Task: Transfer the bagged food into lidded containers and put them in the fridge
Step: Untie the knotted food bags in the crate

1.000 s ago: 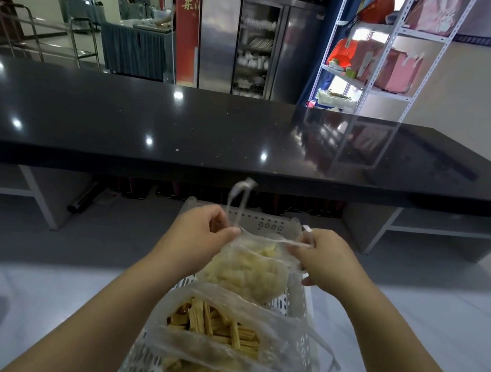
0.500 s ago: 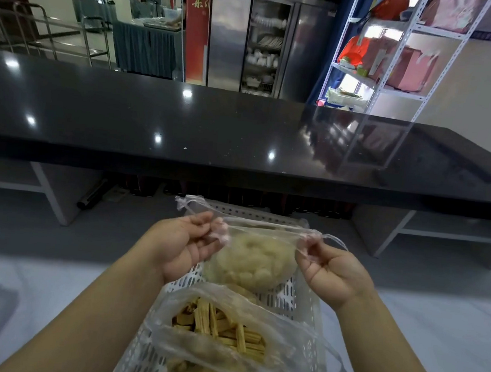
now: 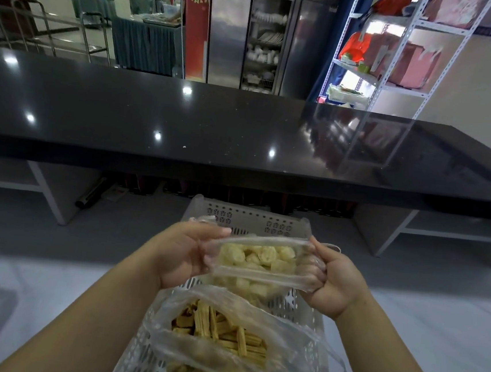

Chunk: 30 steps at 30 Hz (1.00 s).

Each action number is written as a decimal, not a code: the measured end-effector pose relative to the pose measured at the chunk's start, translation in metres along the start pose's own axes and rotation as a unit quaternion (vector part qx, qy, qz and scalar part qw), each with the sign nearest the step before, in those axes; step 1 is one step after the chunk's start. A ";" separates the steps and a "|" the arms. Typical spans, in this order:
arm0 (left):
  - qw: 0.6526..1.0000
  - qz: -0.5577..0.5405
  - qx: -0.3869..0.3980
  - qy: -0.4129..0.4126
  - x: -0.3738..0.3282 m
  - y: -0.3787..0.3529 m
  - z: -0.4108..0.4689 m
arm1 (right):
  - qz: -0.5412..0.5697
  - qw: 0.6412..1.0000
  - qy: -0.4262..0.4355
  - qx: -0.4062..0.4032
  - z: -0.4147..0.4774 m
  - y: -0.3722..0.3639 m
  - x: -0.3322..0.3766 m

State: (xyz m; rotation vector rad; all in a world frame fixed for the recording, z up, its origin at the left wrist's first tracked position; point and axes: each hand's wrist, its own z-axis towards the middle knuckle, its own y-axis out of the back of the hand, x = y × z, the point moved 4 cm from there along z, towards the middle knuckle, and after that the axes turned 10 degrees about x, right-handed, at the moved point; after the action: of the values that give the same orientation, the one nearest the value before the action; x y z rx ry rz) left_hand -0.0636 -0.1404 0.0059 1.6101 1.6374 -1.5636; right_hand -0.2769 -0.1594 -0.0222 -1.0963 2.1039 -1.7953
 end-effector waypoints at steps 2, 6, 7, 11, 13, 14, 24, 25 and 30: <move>0.997 0.081 -0.014 0.013 0.002 0.002 0.000 | -0.017 0.999 0.037 0.002 0.001 0.002 0.003; 0.993 0.090 -0.071 0.036 0.006 0.011 0.002 | -0.038 0.995 0.090 -0.029 0.002 0.001 0.006; 0.995 0.055 -0.081 0.029 0.006 0.013 0.004 | -0.041 0.994 0.094 -0.041 0.001 0.001 0.006; 0.978 -0.174 -0.116 -0.003 0.006 0.019 0.009 | -0.156 0.976 0.088 -0.120 -0.005 0.004 0.007; 0.979 -0.165 -0.123 -0.007 0.008 0.021 0.010 | -0.272 0.942 0.091 -0.177 -0.009 0.008 0.011; 0.983 -0.130 -0.132 -0.014 0.009 0.023 0.009 | -0.336 0.915 0.092 -0.205 -0.011 0.009 0.014; 0.937 0.249 -0.236 -0.070 -0.012 0.035 -0.042 | -0.753 0.552 0.182 -0.308 -0.058 -0.040 0.045; 0.923 0.284 -0.245 -0.081 -0.016 0.035 -0.050 | -0.775 0.520 0.202 -0.298 -0.063 -0.054 0.045; 0.844 0.451 -0.267 -0.110 -0.028 0.038 -0.091 | -0.860 0.405 0.235 -0.202 -0.072 -0.116 0.022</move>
State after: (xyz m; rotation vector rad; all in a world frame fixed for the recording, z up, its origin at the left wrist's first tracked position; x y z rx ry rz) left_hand 0.0159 -0.0863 0.0425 1.4576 0.8282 -0.6762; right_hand -0.2842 -0.1173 0.1095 -4.3448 0.7611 -1.7850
